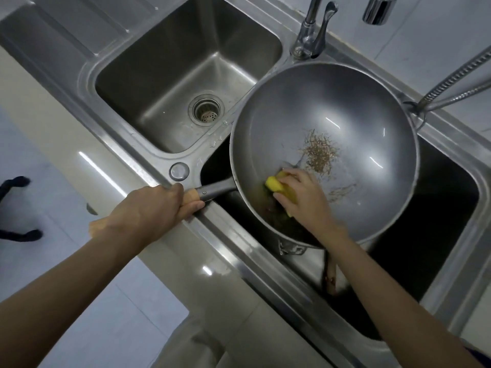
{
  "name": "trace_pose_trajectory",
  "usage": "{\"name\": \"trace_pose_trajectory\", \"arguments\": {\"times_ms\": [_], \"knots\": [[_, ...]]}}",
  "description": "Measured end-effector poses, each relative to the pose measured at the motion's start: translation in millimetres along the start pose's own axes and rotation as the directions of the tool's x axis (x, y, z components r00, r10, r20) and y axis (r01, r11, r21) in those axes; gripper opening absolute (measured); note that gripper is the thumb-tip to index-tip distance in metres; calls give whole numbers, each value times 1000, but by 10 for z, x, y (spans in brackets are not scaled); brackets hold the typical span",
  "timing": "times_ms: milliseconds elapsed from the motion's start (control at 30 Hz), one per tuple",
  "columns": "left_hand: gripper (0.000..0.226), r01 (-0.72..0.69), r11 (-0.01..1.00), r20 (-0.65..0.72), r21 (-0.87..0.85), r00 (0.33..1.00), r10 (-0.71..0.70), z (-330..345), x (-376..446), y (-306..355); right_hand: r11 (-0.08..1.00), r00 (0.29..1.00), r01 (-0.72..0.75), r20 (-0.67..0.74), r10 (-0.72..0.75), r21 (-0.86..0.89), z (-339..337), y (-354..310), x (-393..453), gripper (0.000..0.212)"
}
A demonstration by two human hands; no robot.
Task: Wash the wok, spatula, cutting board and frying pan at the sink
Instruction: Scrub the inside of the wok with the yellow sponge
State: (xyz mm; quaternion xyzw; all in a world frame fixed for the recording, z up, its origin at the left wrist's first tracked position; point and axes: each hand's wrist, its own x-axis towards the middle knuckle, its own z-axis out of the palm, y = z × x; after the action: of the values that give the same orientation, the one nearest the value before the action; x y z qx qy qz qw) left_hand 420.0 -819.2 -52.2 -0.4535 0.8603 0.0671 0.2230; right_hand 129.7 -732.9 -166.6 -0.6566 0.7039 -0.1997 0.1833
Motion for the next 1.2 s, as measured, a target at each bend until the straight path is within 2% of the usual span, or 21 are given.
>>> {"name": "trace_pose_trajectory", "arguments": {"times_ms": [67,167,267,333,433,500,567,667,767,867,933,1033,1100,1200], "knots": [[57,-8,1000,-3,-3,1000,8,0,-10,-9,986,999,-38,20,42,-162,-195,279,-124,35],[58,-6,1000,4,6,1000,6,-5,-9,-7,918,989,-146,-24,148,-368,-521,691,-164,37],[57,4,1000,23,-3,1000,-4,4,-3,-7,836,957,-287,-111,267,-468,-712,844,-113,43],[58,4,1000,32,-13,999,-3,7,0,-20,823,949,-312,-111,296,-475,-722,751,-98,44],[62,4,1000,26,-16,1000,-3,4,-5,-19,865,958,-249,18,285,-435,-610,527,-179,46],[62,17,1000,21,1,1000,-17,4,-10,-4,908,949,-241,111,294,-343,-489,368,-301,46],[64,25,1000,13,15,1000,-25,15,-8,-4,939,945,-255,147,292,-230,-383,206,-459,45],[65,26,1000,-11,9,1000,-26,26,-6,-15,955,956,-250,117,270,-159,-368,34,-687,41],[65,21,1000,-30,-11,999,-22,37,-10,-23,939,958,-259,66,280,-227,-522,12,-887,39],[66,26,999,-15,-41,1000,-27,64,12,-57,908,947,-322,-76,313,-268,-791,122,-1169,35],[67,21,997,-34,-67,999,-24,99,30,-77,895,908,-395,-236,346,-208,-1020,221,-1391,32],[64,12,994,-43,-112,999,-17,128,61,-86,855,791,-505,-459,404,-119,-1403,390,-1693,32],[55,-17,997,-12,-74,1000,16,130,77,-101,780,699,-617,-527,483,-103,-1591,499,-1873,32],[63,15,992,-21,-125,1000,-17,133,72,-95,628,542,-778,-530,653,-22,-1682,658,-2089,34]]}}
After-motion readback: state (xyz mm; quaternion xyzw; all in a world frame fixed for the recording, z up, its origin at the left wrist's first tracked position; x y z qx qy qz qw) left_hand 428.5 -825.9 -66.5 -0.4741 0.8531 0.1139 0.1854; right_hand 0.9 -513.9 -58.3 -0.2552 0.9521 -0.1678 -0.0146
